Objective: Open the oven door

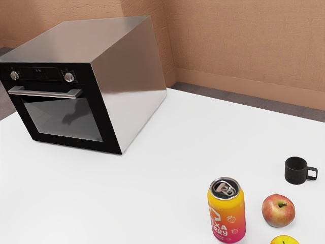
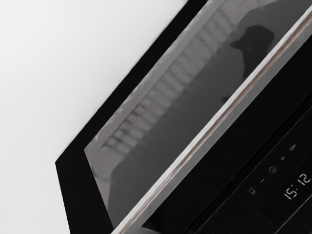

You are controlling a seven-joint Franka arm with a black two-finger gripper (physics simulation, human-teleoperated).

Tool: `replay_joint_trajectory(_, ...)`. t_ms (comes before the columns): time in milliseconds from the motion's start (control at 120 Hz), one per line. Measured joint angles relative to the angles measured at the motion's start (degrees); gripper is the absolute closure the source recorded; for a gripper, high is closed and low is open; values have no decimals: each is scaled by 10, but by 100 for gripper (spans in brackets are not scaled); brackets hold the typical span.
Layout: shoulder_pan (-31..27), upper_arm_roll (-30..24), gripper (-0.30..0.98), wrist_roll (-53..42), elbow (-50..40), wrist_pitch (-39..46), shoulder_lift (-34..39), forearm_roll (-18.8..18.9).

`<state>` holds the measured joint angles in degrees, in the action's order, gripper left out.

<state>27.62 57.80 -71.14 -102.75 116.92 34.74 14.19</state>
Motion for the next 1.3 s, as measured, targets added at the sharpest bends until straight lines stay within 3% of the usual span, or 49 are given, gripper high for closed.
replay_joint_trajectory(117, 109, 87, 0, -65, 34, 29, -16, 24)
replay_joint_trajectory(275, 147, 116, 0, -125, 43, 57, -64, 52)
replay_joint_trajectory(425, 226, 185, 0, -161, 63, 71, -68, 82)
replay_joint_trajectory(917, 267, 218, 0, -227, 49, 82, -67, 121)
replay_joint_trajectory(1058, 304, 258, 0, -237, 51, 83, -67, 127)
replay_joint_trajectory(1217, 282, 252, 0, -243, 19, 82, -68, 131)
replay_joint_trajectory(1250, 242, 224, -1, -243, -5, 82, -68, 131)
replay_joint_trajectory(1300, 88, 95, 3, -244, -91, 84, -49, 133)
